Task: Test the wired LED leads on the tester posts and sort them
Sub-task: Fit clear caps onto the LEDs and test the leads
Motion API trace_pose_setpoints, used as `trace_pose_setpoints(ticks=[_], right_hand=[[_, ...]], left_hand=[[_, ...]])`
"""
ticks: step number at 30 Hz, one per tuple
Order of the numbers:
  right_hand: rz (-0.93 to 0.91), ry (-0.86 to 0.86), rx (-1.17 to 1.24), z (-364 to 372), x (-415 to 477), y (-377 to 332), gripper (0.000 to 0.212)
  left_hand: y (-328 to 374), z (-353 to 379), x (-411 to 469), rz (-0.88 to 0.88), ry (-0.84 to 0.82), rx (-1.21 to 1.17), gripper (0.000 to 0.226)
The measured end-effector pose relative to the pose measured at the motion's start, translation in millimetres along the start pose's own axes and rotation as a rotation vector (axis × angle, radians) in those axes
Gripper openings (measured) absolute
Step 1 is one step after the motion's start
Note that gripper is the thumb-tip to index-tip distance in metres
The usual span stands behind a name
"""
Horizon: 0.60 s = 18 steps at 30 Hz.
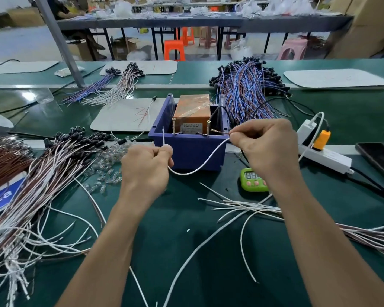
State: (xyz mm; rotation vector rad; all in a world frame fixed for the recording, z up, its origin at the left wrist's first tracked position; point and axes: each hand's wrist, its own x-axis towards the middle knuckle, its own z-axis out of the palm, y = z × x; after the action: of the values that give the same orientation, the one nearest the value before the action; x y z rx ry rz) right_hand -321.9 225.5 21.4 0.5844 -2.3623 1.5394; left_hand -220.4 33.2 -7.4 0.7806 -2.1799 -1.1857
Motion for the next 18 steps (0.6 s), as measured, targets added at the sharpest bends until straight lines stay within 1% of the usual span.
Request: trace_pose_setpoints(ticks=[2,6,11,16,18], right_hand=[[-0.027,0.021,-0.028,4.4,0.7,1.5,0.016],[-0.091,0.052,-0.041,14.4,-4.7,5.9,0.006],[-0.118,0.090,-0.059,22.1,-4.7,14.2,0.007],[-0.172,0.102,-0.089,25.5,0.1,12.2,0.008],[-0.167,0.105,-0.073,27.0,-0.1,12.7,0.009]], left_hand=[[0.2,4.9,0.5,0.005,0.013,0.044,0.035],[-1.2,10.8,1.3,0.039,0.060,0.120,0.044],[0.7,12.8,0.6,0.085,0.062,0.130,0.046],[1.4,12.1,-3.0,0.135,0.100,0.119,0.046],[1.3,11.9,-3.1,0.141,0.105,0.114,0.045]])
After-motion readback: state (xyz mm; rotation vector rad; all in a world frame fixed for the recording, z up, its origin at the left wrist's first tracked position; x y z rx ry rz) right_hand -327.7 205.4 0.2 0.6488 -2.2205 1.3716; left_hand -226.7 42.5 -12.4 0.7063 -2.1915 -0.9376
